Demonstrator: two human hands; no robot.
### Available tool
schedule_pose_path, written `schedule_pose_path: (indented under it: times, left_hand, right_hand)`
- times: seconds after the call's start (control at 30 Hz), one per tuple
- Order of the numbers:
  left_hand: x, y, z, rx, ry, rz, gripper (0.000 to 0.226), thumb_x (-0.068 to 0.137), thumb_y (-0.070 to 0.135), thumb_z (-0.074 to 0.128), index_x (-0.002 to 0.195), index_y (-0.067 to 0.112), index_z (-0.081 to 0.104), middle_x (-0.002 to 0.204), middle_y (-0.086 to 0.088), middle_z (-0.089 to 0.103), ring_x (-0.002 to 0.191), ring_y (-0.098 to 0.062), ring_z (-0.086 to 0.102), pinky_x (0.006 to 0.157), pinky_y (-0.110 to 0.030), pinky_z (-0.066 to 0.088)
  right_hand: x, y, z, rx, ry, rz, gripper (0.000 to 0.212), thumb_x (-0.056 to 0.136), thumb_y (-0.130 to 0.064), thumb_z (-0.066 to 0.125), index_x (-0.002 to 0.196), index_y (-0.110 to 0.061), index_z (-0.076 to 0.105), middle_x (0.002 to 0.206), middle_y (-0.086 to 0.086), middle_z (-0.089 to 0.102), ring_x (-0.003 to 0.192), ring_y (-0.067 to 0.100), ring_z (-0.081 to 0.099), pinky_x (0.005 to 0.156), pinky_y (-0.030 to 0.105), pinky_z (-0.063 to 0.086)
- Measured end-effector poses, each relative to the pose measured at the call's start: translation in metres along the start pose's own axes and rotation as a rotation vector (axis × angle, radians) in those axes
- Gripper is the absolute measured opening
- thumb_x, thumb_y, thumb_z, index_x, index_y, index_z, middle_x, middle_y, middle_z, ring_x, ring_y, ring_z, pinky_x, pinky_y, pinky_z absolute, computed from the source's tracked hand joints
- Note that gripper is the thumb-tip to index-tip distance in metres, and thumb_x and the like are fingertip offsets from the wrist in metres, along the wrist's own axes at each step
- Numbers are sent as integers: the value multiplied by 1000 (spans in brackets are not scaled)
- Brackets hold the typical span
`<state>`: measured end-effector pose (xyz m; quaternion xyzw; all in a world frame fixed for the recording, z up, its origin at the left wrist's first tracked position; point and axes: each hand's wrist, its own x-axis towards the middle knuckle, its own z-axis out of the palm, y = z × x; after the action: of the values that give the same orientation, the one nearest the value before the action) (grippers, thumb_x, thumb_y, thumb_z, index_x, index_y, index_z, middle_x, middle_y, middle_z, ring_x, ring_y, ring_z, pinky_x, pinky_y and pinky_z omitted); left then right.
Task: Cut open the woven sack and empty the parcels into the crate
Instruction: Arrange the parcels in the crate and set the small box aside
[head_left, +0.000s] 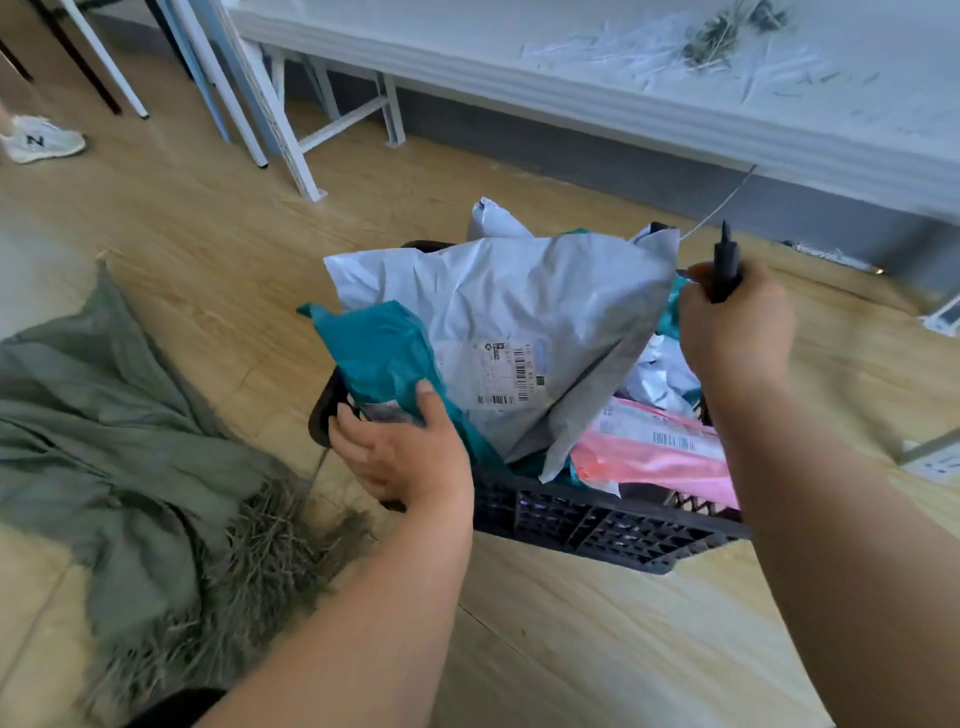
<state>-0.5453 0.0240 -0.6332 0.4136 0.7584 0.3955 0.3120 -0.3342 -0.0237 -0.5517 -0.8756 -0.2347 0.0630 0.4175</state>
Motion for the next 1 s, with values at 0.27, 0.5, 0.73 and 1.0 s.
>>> schedule_pose_path:
  times: [0.27, 0.5, 0.73, 1.0]
  left_hand:
    - [-55, 21, 37, -74, -98, -119, 94, 84, 21, 72, 152, 13, 8, 160, -4, 1, 146, -25, 8, 116, -45, 14]
    - [-42, 24, 40, -86, -46, 35, 82, 86, 12, 66, 151, 9, 14, 159, -7, 7, 144, -25, 18, 113, -34, 19]
    - [39, 40, 14, -5, 120, 290, 63, 87, 9, 56, 145, 3, 31, 152, -16, 29, 139, -29, 31, 111, -28, 23]
    - [38, 49, 45, 395, -518, 740, 52, 91, 22, 60, 139, 21, 42, 142, 0, 45, 131, -20, 41, 107, -36, 36]
  right_hand:
    - [19, 80, -15, -440, -359, 305, 31, 92, -9, 49, 117, 8, 57, 110, 24, 64, 81, 35, 63, 59, 30, 42]
    - [21, 82, -12, -290, -471, 330, 25, 91, -6, 48, 109, 6, 61, 91, 18, 64, 75, 29, 59, 66, 37, 50]
    - [-29, 46, 42, 87, -761, 323, 12, 92, -9, 51, 85, 0, 55, 60, 13, 58, 48, 23, 53, 50, 29, 46]
    - [-15, -17, 85, -71, -543, 42, 20, 90, -11, 45, 104, -14, 59, 88, 15, 70, 80, 32, 69, 59, 32, 51]
